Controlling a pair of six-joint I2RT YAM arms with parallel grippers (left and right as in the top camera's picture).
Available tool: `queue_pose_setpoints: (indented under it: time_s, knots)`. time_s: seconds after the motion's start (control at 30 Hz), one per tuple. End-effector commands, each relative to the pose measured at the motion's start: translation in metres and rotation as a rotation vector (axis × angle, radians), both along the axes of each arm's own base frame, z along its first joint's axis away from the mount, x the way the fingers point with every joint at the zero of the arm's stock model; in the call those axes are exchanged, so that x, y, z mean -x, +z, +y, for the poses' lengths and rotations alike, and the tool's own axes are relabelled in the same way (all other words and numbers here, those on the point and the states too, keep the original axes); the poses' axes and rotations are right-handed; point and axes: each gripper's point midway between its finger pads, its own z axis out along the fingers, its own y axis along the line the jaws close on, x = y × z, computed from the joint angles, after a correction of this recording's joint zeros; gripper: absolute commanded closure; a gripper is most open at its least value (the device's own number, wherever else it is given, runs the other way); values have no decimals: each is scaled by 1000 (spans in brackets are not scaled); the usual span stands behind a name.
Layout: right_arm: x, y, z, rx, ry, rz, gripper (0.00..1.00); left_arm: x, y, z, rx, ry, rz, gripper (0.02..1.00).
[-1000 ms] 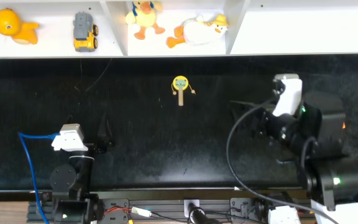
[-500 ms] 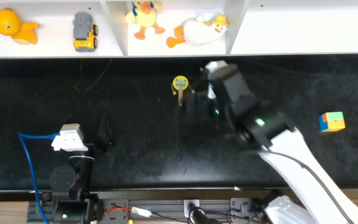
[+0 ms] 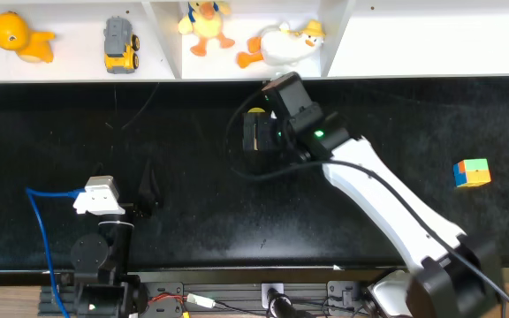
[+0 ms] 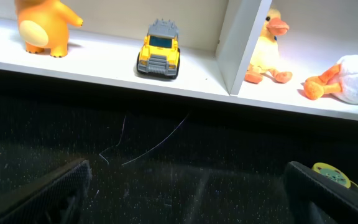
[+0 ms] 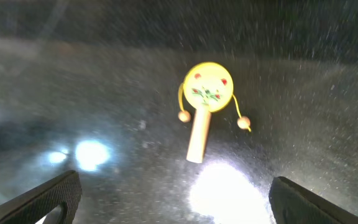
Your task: Store Toys
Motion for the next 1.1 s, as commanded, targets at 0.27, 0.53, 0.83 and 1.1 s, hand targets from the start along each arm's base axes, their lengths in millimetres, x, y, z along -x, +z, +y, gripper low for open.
queue_pose_setpoints:
  time_s: [0.27, 0.53, 0.83, 1.1]
  knots:
    - [-9, -46, 9, 113, -42, 99, 9, 0, -1, 0, 10, 0, -8, 20]
    - [-6, -64, 12, 190, -40, 208, 112, 0, -1, 0, 10, 0, -8, 20]
    - [-7, -79, 22, 221, -27, 250, 106, 0, 0, 0, 10, 0, -8, 20]
    - [-3, -101, 21, 256, -22, 294, 108, 0, 0, 0, 10, 0, -8, 20]
